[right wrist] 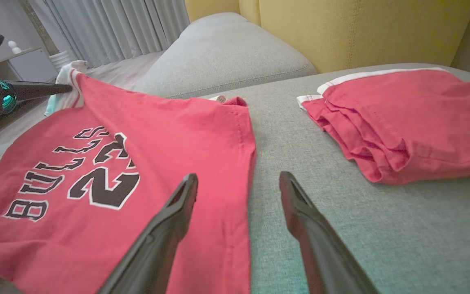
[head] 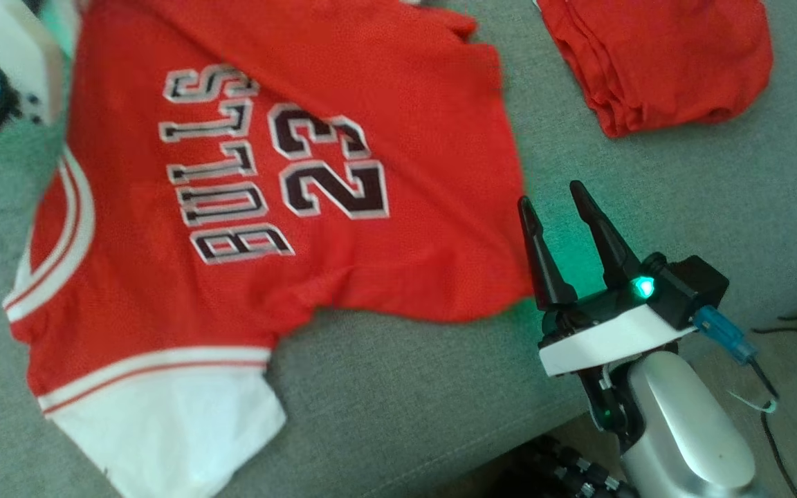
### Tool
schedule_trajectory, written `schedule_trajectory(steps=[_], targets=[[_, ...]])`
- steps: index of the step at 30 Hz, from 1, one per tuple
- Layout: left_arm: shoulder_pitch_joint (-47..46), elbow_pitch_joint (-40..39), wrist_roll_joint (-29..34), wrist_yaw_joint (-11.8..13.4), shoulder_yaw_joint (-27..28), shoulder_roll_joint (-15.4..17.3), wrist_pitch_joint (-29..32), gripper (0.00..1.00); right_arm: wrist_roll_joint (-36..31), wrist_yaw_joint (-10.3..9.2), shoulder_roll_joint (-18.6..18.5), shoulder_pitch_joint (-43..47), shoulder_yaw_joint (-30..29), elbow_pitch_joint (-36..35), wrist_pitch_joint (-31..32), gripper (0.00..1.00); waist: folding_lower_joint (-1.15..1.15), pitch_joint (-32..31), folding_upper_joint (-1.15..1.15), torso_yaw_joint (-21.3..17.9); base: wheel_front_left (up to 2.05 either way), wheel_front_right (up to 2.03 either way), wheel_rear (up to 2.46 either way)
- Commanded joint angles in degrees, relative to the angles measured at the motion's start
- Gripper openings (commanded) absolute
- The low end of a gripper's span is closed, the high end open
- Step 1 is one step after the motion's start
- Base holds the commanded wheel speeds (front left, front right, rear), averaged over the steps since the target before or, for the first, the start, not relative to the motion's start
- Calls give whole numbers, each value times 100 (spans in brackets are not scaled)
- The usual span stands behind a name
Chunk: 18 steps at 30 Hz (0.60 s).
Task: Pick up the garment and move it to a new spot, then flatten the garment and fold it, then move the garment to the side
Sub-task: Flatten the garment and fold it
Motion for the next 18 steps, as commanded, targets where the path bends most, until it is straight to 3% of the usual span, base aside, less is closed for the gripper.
schedule_trajectory(steps=[1,10,16,17,18], targets=[[-443,94,103,119,265,152,-204,0,7,37,-10,-16,95,-158,-63,100,0,-30,0,22,0,0,0],[-940,739,428,560,328,105,-984,0,-29,37,-10,6,146,-168,-63,100,0,-69,0,40,0,0,0],[-1255,1140,653,1021,357,61,-1622,0,-42,37,-10,14,179,-193,-63,100,0,-46,0,45,0,0,0],[-1281,1205,695,1099,346,46,-1723,55,-44,37,-10,16,186,-197,-63,100,0,-45,0,51,0,0,0],[-1276,1267,705,1111,335,17,-1761,100,-47,37,-10,19,188,-198,-63,100,0,-45,0,61,0,0,0]])
